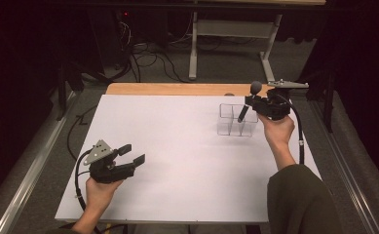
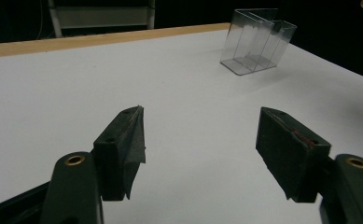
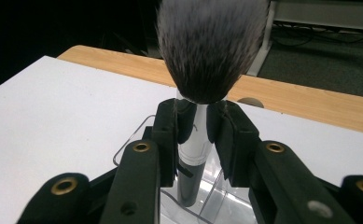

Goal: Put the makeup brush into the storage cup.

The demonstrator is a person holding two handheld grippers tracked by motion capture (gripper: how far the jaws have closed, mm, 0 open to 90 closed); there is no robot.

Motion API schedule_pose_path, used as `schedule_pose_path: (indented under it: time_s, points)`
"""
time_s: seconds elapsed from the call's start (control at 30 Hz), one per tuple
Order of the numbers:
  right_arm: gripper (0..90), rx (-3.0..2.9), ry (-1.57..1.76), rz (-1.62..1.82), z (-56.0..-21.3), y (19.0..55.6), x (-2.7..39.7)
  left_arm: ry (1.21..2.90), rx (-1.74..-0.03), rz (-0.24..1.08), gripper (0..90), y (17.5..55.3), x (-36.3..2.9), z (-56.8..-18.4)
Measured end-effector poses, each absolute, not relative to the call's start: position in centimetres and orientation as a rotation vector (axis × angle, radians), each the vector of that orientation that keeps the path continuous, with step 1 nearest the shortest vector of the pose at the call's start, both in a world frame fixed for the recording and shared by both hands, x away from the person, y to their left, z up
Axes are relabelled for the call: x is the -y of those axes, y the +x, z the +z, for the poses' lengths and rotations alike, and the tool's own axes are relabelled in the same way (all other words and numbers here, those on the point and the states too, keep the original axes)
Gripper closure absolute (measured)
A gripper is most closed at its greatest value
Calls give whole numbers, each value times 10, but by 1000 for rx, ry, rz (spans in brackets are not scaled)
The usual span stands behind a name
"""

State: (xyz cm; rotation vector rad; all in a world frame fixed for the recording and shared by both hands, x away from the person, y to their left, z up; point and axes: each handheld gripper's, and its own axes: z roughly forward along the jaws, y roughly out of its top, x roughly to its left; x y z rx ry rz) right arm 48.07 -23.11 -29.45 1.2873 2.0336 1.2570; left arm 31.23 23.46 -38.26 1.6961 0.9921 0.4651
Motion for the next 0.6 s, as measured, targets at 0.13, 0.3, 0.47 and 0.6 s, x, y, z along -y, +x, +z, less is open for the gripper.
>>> schedule_pose_path:
  time_s: [0.13,0.3,0.47,0.6]
  points:
    - [729,-2040,1290,1251,-297,481,231,1699,-991,465,328,312,-234,-383]
    - [729,-2041,1298,1246,-298,483,231,1701,-989,465,328,313,-234,-383]
    - [728,-2048,1310,1232,-302,485,230,1702,-989,465,328,312,-234,-383]
    - [728,-2054,1311,1221,-304,487,230,1703,-988,465,328,313,-234,-383]
